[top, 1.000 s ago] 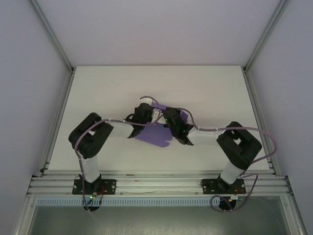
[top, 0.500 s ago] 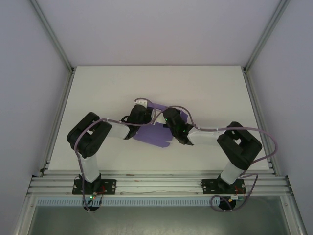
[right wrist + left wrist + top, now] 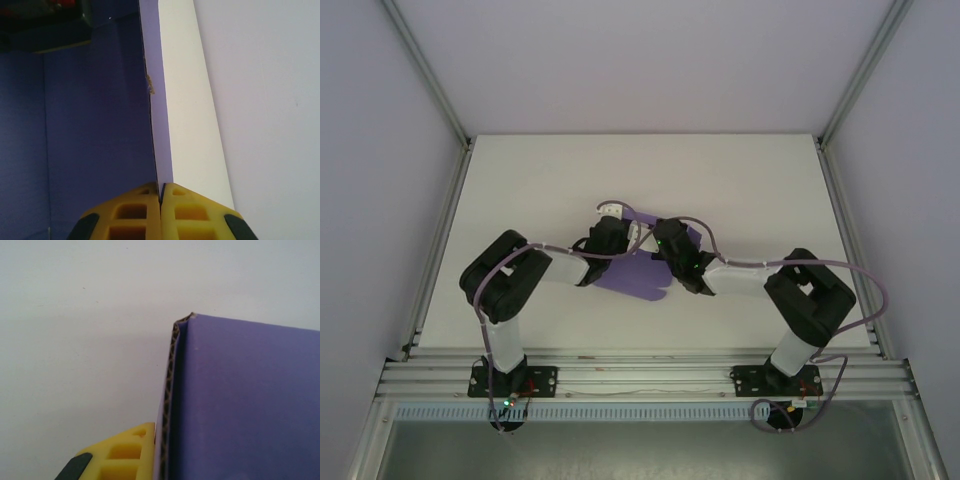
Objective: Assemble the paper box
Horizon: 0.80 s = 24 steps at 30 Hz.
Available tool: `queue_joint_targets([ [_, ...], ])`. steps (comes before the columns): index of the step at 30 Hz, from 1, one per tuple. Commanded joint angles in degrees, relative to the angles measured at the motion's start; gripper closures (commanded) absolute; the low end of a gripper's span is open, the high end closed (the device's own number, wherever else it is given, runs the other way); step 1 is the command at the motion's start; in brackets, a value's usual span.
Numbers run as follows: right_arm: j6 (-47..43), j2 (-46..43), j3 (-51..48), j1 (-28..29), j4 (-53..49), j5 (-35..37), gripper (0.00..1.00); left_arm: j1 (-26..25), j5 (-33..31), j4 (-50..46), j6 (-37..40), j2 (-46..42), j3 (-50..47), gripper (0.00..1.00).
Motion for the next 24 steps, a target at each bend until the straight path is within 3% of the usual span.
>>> queue_joint_targets([
  [1, 2.75, 0.9, -1.55, 0.42, -9.94, -2.0, 1.0, 1.69, -15.36, -2.91, -6.84, 2.17, 1.05, 1.0],
  [4, 2.71, 1.08, -1.72, 0.41, -9.41, -1.74, 1.0, 1.29, -19.89, -5.83, -8.77, 1.98, 1.47, 1.0],
  [6, 2.09, 1.15, -1.71, 0.44, -9.44, -1.8, 1.0, 1.59, -18.9, -7.71, -7.52, 1.97, 2.38, 1.0],
  [8, 1.72, 1.23, -1.57, 0.45, -9.37, -1.65, 1.0, 1.75, -13.73, -3.26, -5.12, 0.78, 0.07, 1.0],
  [9, 1.7, 1.2, -1.49, 0.41, -9.53, -1.59, 1.0, 1.7, -11.5, -2.11, -4.35, 0.02, -0.76, 0.94],
  [11, 1.62, 1.17, -1.18, 0.33, -9.67, -1.67, 1.0, 1.64, -7.47, 0.77, -2.03, -1.34, -2.29, 0.56],
  [12, 1.48, 1.17, -1.13, 0.47, -9.59, -1.68, 1.0, 1.64, -6.57, 1.08, -1.57, -1.89, -2.64, 0.49],
  [24, 0.38, 1.94, -0.47, 0.43, -8.22, -0.6, 1.0, 1.75, 4.77, -1.77, -1.48, -12.72, -7.04, 0.31],
])
